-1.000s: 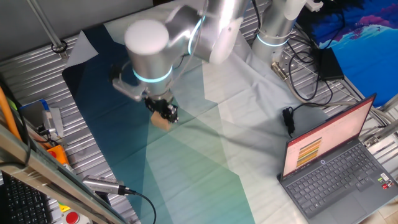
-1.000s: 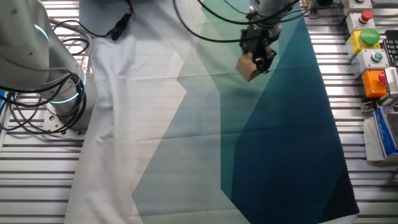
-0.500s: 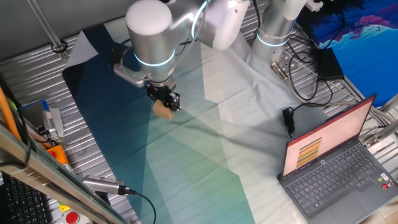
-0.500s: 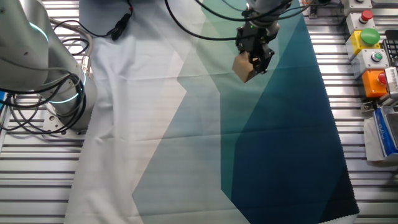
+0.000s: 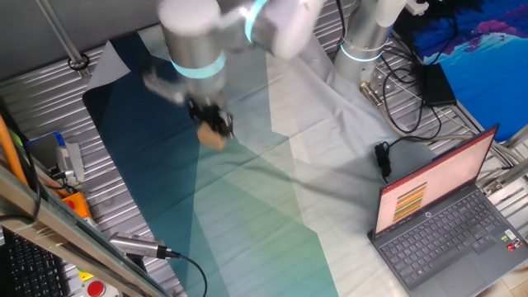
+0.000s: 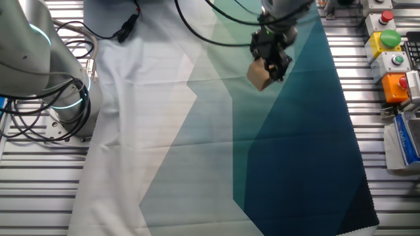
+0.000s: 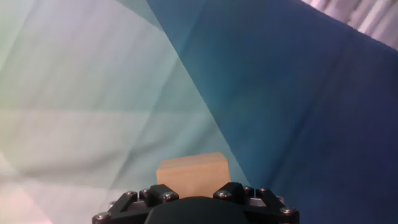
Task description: Pick up one small block
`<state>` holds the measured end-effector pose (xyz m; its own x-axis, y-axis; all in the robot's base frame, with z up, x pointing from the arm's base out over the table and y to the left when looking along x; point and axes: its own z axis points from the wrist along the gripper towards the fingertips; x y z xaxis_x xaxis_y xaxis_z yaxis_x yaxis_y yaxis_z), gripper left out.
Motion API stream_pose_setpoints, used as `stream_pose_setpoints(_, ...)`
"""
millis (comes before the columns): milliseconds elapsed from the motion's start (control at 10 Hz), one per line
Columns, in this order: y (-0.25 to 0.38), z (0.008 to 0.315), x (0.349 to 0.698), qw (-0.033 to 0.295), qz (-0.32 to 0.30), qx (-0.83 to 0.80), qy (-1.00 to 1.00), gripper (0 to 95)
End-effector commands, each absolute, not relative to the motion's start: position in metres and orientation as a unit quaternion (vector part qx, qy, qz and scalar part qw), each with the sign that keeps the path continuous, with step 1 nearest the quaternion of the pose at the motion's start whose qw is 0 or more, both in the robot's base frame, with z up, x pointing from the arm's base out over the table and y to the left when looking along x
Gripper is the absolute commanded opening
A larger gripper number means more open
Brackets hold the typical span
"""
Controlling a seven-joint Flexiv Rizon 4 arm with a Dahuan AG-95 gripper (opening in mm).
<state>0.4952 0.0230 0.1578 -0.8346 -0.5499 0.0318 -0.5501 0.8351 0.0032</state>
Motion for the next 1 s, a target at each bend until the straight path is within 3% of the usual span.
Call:
stream_pose_setpoints(100, 0.016, 0.16, 0.496, 0.02, 0.001, 0.288, -0.957, 0.0)
stream_pose_setpoints(700, 0.008, 0.167, 0.494, 0.023, 0.0, 0.29, -0.957, 0.0)
stream_pose_setpoints(800, -0.019, 0.192, 0.503, 0.043, -0.011, 0.301, -0.953, 0.0)
stream_pose_setpoints(1000, -0.022, 0.196, 0.506, 0.047, -0.013, 0.302, -0.952, 0.0)
